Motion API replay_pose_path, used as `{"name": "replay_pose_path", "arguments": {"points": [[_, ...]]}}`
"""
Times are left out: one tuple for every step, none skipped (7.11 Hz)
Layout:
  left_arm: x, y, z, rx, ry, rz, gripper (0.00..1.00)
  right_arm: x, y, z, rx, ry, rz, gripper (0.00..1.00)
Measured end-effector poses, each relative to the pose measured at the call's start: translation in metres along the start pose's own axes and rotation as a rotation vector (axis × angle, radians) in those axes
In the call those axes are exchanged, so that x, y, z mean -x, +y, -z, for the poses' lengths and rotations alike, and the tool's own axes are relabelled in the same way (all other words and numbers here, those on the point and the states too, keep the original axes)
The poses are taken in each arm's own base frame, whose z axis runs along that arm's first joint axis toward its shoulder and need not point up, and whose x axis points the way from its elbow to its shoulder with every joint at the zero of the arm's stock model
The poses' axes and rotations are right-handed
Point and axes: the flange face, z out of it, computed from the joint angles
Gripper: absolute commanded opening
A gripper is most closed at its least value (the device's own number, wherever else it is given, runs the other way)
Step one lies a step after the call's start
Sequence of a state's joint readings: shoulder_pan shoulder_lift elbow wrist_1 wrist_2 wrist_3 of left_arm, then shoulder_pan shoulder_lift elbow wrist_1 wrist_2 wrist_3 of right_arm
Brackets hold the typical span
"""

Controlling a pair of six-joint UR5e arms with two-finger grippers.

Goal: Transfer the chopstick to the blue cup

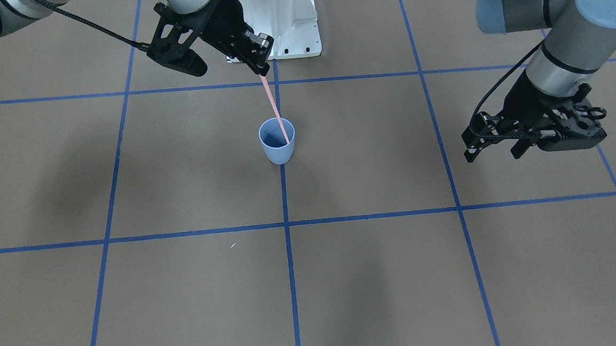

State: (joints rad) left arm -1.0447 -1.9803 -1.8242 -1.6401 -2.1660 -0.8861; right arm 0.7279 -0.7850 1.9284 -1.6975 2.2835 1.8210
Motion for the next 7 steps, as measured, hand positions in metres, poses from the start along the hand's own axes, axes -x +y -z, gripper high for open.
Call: {"name": "replay_pose_path", "arguments": {"points": [[0.000, 0.000, 0.000, 0.001, 0.000, 0.000, 0.98, -0.004, 0.000, -0.001, 0.002, 0.003, -0.002, 0.00], [0.000, 0.000, -0.001, 0.001, 0.000, 0.000, 0.98, -0.010, -0.001, -0.007, 0.004, 0.015, -0.007, 0.00], [0.000, 0.000, -0.001, 0.001, 0.000, 0.000, 0.98, -0.016, -0.002, -0.015, 0.006, 0.030, -0.011, 0.07], [0.000, 0.000, -0.001, 0.002, 0.000, 0.000, 0.98, -0.021, -0.002, -0.025, 0.008, 0.046, -0.013, 0.36], [0.000, 0.001, -0.002, 0.003, 0.000, 0.001, 0.98, -0.026, -0.001, -0.037, 0.012, 0.065, -0.011, 0.39], [0.000, 0.001, -0.002, 0.003, -0.001, 0.001, 0.98, -0.030, 0.002, -0.051, 0.009, 0.083, -0.007, 0.58], [-0.001, 0.001, -0.002, 0.003, 0.000, 0.002, 0.98, -0.032, 0.004, -0.059, 0.003, 0.089, -0.002, 1.00]]}}
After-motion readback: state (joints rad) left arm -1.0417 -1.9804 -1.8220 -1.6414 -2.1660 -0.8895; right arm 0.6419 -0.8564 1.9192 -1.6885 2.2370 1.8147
